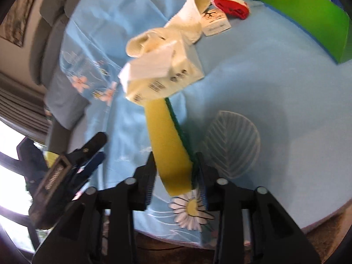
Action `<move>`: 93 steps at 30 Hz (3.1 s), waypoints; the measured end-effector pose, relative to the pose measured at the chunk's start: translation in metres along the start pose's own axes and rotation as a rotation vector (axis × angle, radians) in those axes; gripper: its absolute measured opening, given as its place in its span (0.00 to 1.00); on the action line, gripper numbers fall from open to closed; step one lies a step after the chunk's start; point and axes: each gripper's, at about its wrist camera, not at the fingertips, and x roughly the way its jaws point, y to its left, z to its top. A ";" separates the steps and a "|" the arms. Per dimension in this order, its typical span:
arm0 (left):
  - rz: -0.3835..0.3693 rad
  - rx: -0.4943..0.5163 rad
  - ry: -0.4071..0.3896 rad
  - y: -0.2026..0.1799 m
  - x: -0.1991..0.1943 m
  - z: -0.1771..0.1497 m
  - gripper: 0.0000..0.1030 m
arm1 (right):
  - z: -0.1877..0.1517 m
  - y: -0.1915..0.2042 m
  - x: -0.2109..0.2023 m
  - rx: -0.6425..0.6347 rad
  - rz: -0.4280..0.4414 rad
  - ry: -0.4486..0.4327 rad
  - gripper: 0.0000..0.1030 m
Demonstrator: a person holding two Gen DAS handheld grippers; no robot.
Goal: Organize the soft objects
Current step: 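Carry the sponge with the right tool and drop it into the green box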
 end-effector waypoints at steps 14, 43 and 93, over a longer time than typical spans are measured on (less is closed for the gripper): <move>-0.223 0.152 0.129 -0.060 0.014 -0.047 0.67 | 0.019 -0.012 -0.014 -0.089 0.043 -0.100 0.74; -0.280 0.351 -0.022 -0.125 -0.002 -0.054 0.33 | 0.018 -0.010 -0.031 -0.123 0.008 -0.196 0.44; -0.452 0.482 0.205 -0.341 0.160 0.032 0.32 | 0.207 -0.169 -0.090 0.182 -0.269 -0.319 0.44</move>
